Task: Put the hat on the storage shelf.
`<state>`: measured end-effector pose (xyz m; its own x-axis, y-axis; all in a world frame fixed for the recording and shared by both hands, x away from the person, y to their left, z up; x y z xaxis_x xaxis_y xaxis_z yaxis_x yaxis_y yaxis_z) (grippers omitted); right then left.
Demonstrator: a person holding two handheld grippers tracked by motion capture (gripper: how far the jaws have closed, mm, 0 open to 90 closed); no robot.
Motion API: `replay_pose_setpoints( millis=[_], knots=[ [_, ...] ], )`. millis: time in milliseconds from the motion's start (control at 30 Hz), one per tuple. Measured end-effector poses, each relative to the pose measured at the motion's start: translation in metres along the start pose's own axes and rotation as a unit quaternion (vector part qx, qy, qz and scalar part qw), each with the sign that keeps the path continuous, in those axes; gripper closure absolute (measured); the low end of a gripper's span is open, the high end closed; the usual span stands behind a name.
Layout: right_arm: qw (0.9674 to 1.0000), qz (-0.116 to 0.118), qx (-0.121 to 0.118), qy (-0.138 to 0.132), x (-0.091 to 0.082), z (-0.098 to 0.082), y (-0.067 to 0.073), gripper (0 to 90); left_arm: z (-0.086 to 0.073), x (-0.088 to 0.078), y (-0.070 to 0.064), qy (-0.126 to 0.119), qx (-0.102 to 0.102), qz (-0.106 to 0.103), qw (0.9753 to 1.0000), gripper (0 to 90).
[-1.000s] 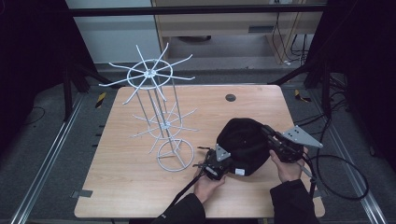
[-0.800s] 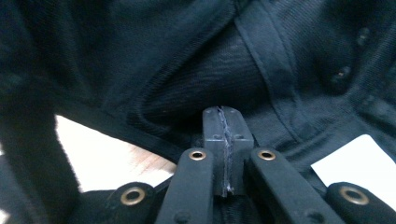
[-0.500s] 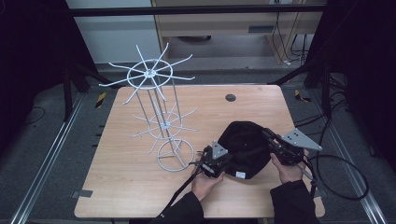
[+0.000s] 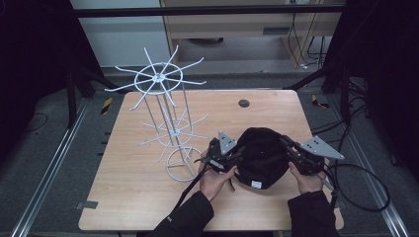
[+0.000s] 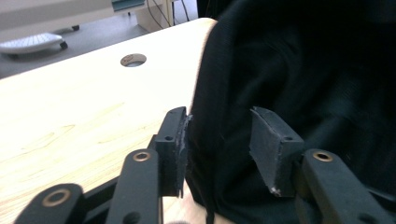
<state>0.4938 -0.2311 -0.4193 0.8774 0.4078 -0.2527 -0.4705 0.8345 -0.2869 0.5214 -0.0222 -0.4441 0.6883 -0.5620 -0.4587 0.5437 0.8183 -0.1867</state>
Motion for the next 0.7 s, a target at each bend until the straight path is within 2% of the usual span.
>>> replay_pose_setpoints(
  millis=[133, 267, 367, 600, 700],
  knots=[
    [0.9999, 0.011, -0.002, 0.000, 0.000, 0.000, 0.001, 82.5, 0.003, 0.010, 0.001, 0.008, 0.003, 0.001, 1.0000, 55.3],
    [0.9996, 0.028, -0.004, -0.003, -0.001, 0.000, 0.002, 82.5, 0.009, 0.014, 0.000, 0.006, -0.001, -0.008, 1.0000, 58.1],
    [0.9991, 0.042, -0.008, -0.003, -0.001, 0.000, 0.005, 82.5, 0.012, 0.014, -0.002, 0.008, -0.003, -0.025, 0.9997, 63.6],
    [0.9978, 0.065, -0.012, 0.000, 0.000, -0.001, 0.009, 82.2, 0.013, 0.012, -0.004, 0.017, 0.002, -0.011, 0.9998, 80.6],
    [0.9977, 0.067, -0.010, 0.001, 0.000, -0.001, 0.009, 80.5, 0.014, 0.010, -0.004, 0.013, 0.005, -0.004, 0.9999, 82.6]
  ],
)
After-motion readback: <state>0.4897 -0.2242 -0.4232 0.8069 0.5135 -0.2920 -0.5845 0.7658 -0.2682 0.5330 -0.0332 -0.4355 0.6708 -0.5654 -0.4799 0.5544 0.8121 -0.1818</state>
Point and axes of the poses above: each handheld gripper's, and its own axes: x roughly forward along the jaws, z roughly out of its top, y roughly to its left, the point moved 5 cm from there along x, roughly forward along the jaws, and after that the axes turned 13 degrees about -x, right-handed, at the moved point
